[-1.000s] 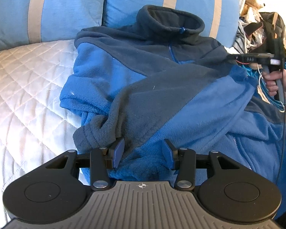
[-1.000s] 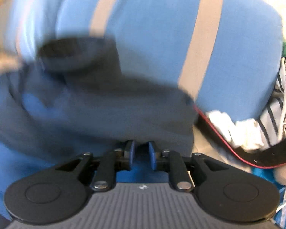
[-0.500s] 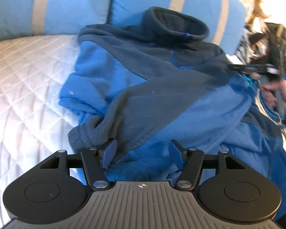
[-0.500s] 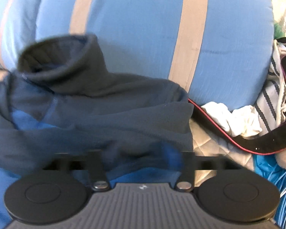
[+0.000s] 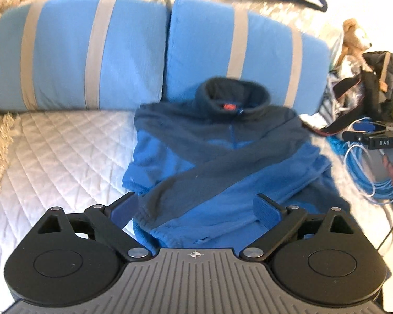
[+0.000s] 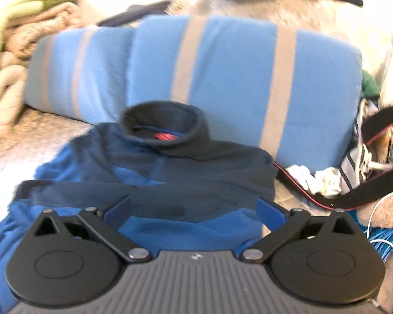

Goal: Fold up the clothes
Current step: 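Open both grippers and lift them back above the jacket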

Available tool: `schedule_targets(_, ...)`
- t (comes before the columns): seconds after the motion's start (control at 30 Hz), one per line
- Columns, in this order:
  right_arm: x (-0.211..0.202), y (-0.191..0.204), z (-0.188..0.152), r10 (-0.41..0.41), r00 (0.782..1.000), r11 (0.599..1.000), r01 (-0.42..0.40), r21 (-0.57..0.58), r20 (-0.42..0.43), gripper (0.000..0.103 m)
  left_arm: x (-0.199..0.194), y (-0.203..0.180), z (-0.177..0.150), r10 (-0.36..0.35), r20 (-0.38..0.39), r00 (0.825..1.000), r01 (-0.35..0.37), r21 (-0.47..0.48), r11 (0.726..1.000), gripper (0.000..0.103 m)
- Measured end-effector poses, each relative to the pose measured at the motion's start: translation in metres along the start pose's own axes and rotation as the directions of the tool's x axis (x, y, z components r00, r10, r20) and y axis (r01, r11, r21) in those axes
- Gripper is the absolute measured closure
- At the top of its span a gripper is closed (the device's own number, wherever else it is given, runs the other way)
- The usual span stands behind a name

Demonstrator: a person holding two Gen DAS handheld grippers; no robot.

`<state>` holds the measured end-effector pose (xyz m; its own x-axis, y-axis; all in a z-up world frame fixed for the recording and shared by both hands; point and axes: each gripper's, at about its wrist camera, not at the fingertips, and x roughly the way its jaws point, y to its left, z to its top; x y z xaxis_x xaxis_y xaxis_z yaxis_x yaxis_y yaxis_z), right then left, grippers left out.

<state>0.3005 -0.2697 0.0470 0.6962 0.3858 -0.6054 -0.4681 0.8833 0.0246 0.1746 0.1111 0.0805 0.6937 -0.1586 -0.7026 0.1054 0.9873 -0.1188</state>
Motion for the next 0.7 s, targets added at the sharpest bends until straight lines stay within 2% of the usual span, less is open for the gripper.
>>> schedule_targets(0.2, -0.051, 0.020, 0.026, 0.048, 0.996, 0.998, -0.052, 0.045, 0.075, 0.000, -0.043, -0.027, 0.032, -0.040, 0.054, 0.998, 0.038, 0.036, 0.999, 0.007)
schedule_targets(0.33, -0.086, 0.026, 0.041, 0.051, 0.991, 0.997, -0.058, 0.057, 0.121, 0.000, -0.076, -0.036, 0.055, -0.062, 0.129, 0.990, 0.058, 0.036, 0.998, 0.007)
schedule_targets(0.5, -0.124, 0.024, 0.056, 0.075, 0.990, 0.993, -0.085, 0.081, 0.116, 0.000, -0.116, -0.041, 0.076, -0.067, 0.189, 0.980, 0.059, 0.050, 0.997, 0.007)
schedule_targets(0.7, -0.161, 0.016, 0.074, 0.067, 0.994, 0.996, -0.071, 0.053, 0.082, 0.000, -0.146, -0.048, 0.102, -0.033, 0.245, 0.969, 0.009, 0.101, 0.995, 0.007)
